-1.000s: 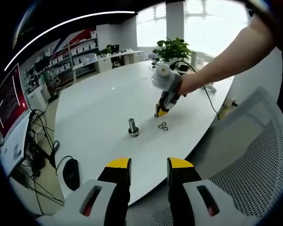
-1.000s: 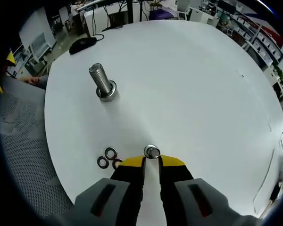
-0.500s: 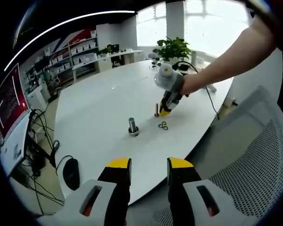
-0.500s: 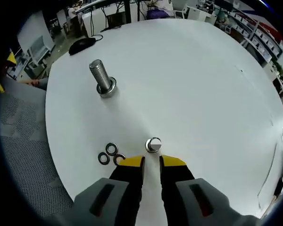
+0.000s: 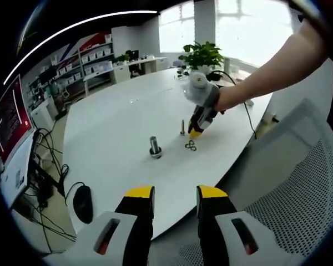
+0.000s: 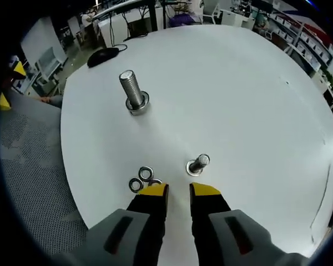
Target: Place the washer onto the threaded stud by aligning its center hole with the stud, sliding it down to the base, and recovering from edge contact or off-axis alignment until the washer reaches the visible bottom stop.
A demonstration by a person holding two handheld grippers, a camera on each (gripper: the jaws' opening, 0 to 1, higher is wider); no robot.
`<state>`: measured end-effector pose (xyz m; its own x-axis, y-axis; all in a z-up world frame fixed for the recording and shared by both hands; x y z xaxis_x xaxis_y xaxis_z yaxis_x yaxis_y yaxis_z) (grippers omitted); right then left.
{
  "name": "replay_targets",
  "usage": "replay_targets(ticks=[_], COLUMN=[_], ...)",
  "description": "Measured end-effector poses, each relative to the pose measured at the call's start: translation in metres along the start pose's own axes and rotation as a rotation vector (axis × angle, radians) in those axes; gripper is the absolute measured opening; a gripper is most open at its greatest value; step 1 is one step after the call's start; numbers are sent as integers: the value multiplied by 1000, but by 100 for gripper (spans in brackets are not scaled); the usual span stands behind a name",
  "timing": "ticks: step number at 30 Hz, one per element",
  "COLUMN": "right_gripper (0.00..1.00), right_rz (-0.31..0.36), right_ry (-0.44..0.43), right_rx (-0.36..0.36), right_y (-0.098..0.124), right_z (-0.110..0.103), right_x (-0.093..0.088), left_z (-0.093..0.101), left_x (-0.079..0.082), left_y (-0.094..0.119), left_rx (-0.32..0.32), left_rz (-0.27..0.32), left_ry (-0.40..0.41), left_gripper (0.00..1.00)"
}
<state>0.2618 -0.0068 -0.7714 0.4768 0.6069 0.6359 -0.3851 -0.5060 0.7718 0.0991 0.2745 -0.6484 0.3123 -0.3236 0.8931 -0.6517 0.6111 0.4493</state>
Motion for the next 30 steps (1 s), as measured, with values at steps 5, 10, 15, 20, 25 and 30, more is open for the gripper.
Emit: replay_targets(ticks=[5, 10, 15, 20, 25, 30], right_gripper=[19, 19, 19, 20, 20, 20], right_rz=[3, 15, 20, 16, 14, 12], right_ry=[1, 1, 10, 20, 32, 45], right_rx=[13, 26, 36, 47, 60, 67], right_y=[0, 1, -1, -4, -6, -6], right_z=[-4, -7, -10, -13, -14, -13], right_x=[-3, -1, 0, 0, 0, 0], left_z=[0, -1, -1, -1, -1, -1], left_x=[0, 1, 1, 1, 1, 1], left_y=[0, 1, 1, 1, 1, 1], left_rx=[6, 12, 14, 16, 14, 13], left_rz=[5, 11, 13, 12, 14, 12], left_ry=[0, 2, 1, 1, 4, 4], left_gripper=[28, 28, 28, 28, 28, 28])
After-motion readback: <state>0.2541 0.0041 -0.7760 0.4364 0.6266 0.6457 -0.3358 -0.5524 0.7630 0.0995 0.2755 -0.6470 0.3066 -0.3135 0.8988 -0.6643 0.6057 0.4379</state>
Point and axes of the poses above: the point that each gripper's makers call its tool centre point, and the gripper's own axes: y roughly backward along the fingers, z roughly to its right, x roughly out of its top, the point moved 10 cm from there along y, roughly backward along the fingers, and after that the axes turned 15 degrees about z, right-handed, at the moved point
